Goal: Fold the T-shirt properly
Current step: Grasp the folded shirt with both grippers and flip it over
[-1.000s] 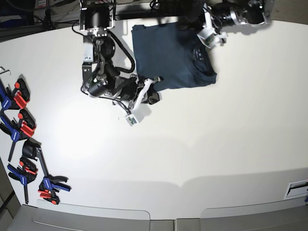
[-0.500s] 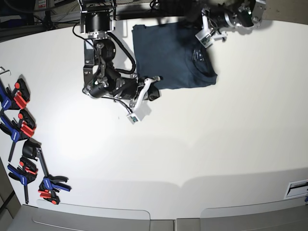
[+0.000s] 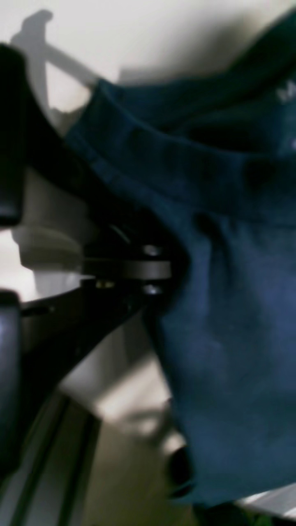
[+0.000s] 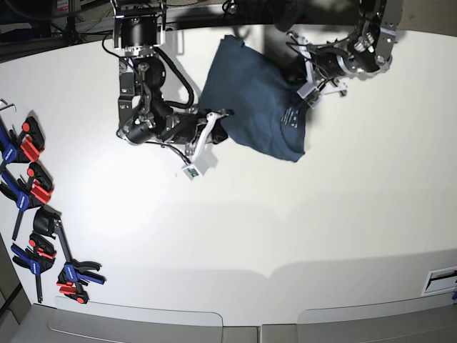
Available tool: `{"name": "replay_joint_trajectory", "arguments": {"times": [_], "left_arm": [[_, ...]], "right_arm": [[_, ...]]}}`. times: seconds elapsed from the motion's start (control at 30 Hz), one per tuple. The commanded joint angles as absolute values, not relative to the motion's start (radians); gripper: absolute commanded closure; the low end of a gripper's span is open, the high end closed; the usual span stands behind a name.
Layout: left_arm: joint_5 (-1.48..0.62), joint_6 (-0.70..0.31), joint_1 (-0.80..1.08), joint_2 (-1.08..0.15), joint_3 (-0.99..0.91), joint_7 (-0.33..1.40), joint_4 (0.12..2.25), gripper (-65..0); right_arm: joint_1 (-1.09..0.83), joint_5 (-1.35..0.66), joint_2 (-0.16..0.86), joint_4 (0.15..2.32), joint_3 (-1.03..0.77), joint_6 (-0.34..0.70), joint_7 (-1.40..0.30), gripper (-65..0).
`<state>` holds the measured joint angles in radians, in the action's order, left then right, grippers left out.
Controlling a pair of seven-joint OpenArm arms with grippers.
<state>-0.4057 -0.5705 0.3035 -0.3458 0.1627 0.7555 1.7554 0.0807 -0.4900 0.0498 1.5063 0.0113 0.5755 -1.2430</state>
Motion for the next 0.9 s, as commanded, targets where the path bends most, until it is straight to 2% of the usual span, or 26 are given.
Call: {"name": "replay_joint_trajectory", "arguments": {"times": [0.0, 0.23, 0.47, 0.7, 0.87], "left_arm": [[-0.411, -0.554, 0.279, -0.35, 0.158, 0.71, 1.762, 0.0], [-0.342, -0.436, 0.128, -0.331, 0.158, 0.612, 1.566, 0.0], [-0.342, -0.429, -0.033, -0.288, 0.158, 0.604, 1.303, 0.0], [-0.377, -0.419, -0.121, -0.294, 0.158, 0.645, 1.291, 0.0], [-0.431, -0.419, -0.121, -0.329, 0.145, 0.662, 1.385, 0.0]], "right_arm": [[0.096, -0.51, 0.05, 1.524, 0.012, 0.579, -1.239, 0.0], [0.096, -0.528, 0.049, 1.524, 0.012, 0.578, -1.266, 0.0], [0.053, -0.539, 0.047, 1.526, 0.013, 0.575, -1.269, 0.0], [0.019, -0.529, 0.047, 1.536, 0.013, 0.575, -1.265, 0.0], [0.019, -0.527, 0.047, 1.65, 0.012, 0.575, -1.261, 0.0]]}}
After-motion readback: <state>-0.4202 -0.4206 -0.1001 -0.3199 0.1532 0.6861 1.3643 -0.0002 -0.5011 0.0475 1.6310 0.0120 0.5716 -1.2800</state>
